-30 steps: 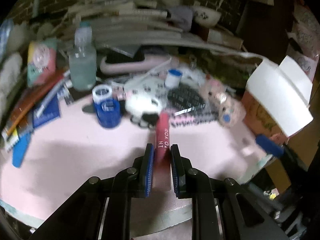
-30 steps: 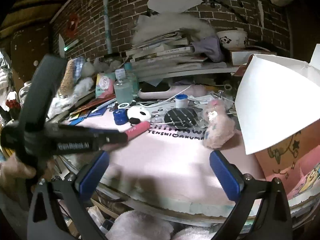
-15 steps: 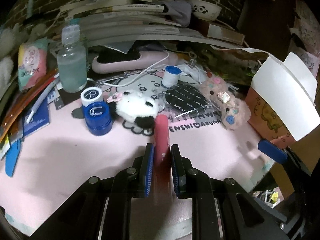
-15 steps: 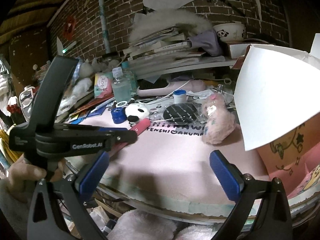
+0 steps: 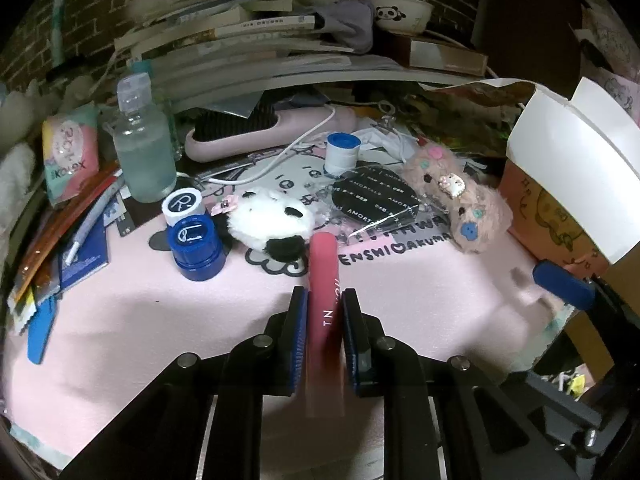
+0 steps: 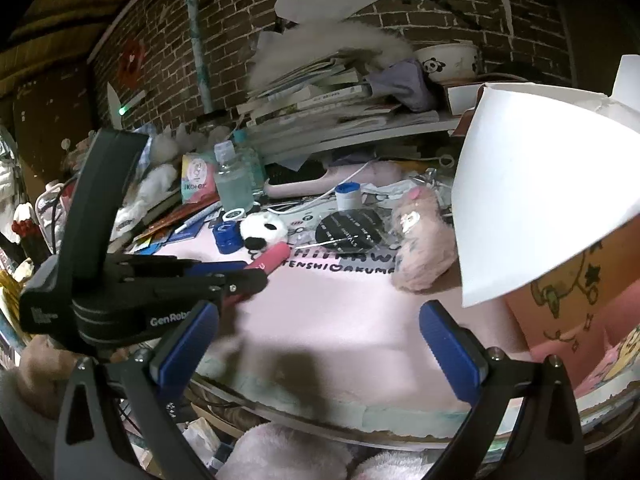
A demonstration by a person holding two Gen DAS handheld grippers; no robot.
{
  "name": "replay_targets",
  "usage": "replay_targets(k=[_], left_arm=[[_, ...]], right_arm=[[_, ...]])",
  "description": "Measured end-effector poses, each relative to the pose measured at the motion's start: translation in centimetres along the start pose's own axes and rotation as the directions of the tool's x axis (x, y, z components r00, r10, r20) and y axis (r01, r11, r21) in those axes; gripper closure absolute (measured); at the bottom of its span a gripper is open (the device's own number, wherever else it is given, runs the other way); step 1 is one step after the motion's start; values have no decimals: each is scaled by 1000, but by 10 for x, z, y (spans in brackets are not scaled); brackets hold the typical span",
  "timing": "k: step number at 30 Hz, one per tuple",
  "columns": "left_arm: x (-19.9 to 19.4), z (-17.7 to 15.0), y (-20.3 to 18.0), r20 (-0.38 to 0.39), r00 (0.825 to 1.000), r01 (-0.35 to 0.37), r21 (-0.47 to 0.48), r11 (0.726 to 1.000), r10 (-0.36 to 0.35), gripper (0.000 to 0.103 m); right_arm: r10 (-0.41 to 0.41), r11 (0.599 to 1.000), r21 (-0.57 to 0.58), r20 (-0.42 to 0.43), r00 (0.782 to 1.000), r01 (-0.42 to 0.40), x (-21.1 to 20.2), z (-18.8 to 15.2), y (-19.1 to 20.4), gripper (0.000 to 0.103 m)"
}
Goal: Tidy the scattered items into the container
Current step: 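Grasp the pink lipstick tube on the desk with the left tool, then carry the lipstick into the white box and open the left tool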
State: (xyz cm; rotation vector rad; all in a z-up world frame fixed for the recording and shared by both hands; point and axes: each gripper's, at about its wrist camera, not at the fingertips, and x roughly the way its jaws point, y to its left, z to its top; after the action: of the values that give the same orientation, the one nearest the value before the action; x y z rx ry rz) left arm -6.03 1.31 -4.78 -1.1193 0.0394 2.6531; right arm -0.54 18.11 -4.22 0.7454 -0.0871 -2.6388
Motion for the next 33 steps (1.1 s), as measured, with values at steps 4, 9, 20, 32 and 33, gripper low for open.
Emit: replay_targets(k=[4,9,20,32,33], left_arm=[[-1,1,0,7,1000,-12,-4,1000,12,92],[-15,8,4,48,999,-9,-17,1000,9,92],[-56,60,-21,128,970,204,48,978,-208,92],[-60,140,-130,-12,868,481,276,832,-497,92],[-59,143,-138,-35,863,492,289,821,-505,92]], right_arm=[[0,1000,6,3,1000,0,-1,0,-1,2],[-9,1000,12,14,1000,8,-1,1,-5,2],[-52,997,60,47,998,49,1,4,-16,3],[-55,997,63,65,996,51,-2,0,-13,3],[-54,997,65,64,996,50,-2,0,-13,3]])
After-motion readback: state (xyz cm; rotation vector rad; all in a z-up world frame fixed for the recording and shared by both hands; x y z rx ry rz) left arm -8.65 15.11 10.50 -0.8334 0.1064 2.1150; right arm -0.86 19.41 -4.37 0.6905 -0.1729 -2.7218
